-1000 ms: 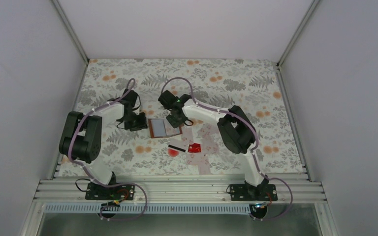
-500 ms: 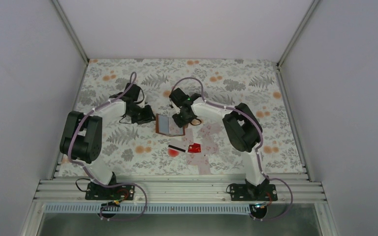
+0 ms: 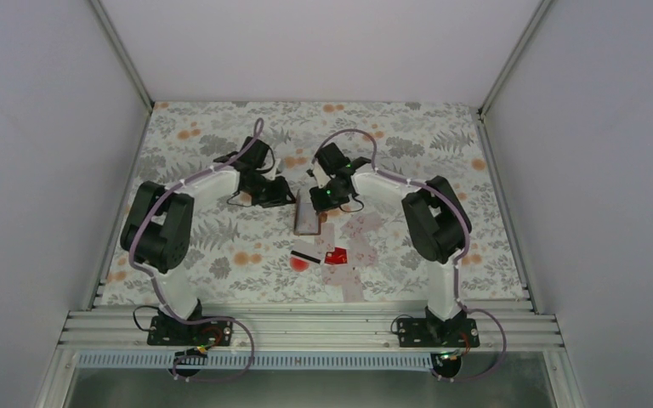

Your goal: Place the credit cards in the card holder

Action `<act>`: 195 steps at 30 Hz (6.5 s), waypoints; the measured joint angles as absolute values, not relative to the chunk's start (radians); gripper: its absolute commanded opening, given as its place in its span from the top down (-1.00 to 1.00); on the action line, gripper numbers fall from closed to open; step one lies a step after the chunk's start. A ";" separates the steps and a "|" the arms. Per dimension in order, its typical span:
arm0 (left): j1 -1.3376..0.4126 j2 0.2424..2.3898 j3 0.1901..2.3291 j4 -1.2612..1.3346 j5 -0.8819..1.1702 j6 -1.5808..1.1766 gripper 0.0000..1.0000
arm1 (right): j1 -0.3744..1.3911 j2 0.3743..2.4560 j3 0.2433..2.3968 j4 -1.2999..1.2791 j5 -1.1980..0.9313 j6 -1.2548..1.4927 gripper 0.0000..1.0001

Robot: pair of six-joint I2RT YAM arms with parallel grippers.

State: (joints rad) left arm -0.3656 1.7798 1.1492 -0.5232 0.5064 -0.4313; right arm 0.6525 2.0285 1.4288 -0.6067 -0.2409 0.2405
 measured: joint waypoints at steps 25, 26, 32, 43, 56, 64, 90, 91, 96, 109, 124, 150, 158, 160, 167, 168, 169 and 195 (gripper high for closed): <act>-0.485 1.937 1.286 -0.578 0.413 -0.427 0.37 | 0.568 1.863 1.204 -0.584 -0.288 0.129 0.09; -0.491 1.944 1.297 -0.582 0.409 -0.426 0.36 | 0.569 1.863 1.204 -0.581 -0.288 0.118 0.10; -0.518 2.007 1.372 -0.619 0.372 -0.406 0.43 | 0.564 1.864 1.206 -0.548 -0.345 0.143 0.13; -0.520 2.042 1.426 -0.677 0.324 -0.363 0.49 | 0.560 1.866 1.196 -0.500 -0.358 0.096 0.26; -0.559 2.106 1.544 -0.755 0.230 -0.294 0.50 | 0.533 1.612 0.881 -0.250 -0.440 -0.270 0.30; -0.559 2.108 1.547 -0.757 0.225 -0.271 0.50 | 0.529 1.769 0.878 -0.173 -0.412 -0.437 0.28; -0.540 2.112 1.547 -0.744 0.252 -0.238 0.51 | 0.551 1.944 1.148 -0.336 -0.422 -0.553 0.69; -0.536 2.112 1.547 -0.741 0.252 -0.236 0.51 | 0.552 1.951 1.160 -0.341 -0.420 -0.551 0.73; -0.530 2.113 1.547 -0.738 0.255 -0.230 0.51 | 0.557 1.951 1.164 -0.342 -0.406 -0.540 0.90; -0.564 2.131 1.554 -0.724 0.247 -0.248 0.52 | 0.580 1.715 0.956 -0.260 -0.315 -0.381 0.92; -0.566 2.156 1.588 -0.748 0.205 -0.248 0.51 | 0.580 1.550 0.776 -0.064 -0.367 -0.138 0.92; -0.593 1.922 1.418 -0.780 0.371 -0.284 0.49 | 0.590 1.557 0.588 0.275 -0.321 0.071 0.89; -0.600 2.007 1.391 -0.759 0.412 -0.279 0.49 | 0.590 1.557 0.570 0.320 -0.336 0.076 0.77; -0.598 2.022 1.407 -0.762 0.419 -0.276 0.49 | 0.590 1.557 0.568 0.319 -0.343 0.070 0.69; -0.600 2.067 1.458 -0.767 0.414 -0.271 0.49 | 0.590 1.589 0.620 0.208 -0.417 -0.016 0.14; -0.601 2.070 1.462 -0.768 0.411 -0.270 0.49 | 0.590 1.592 0.636 0.181 -0.426 -0.024 0.08; -0.602 2.073 1.464 -0.768 0.406 -0.270 0.49 | 0.590 1.594 0.661 0.146 -0.437 -0.041 0.04; -0.627 2.077 1.474 -0.763 0.307 -0.251 0.50 | 0.558 1.378 0.764 -0.338 -0.167 0.254 0.59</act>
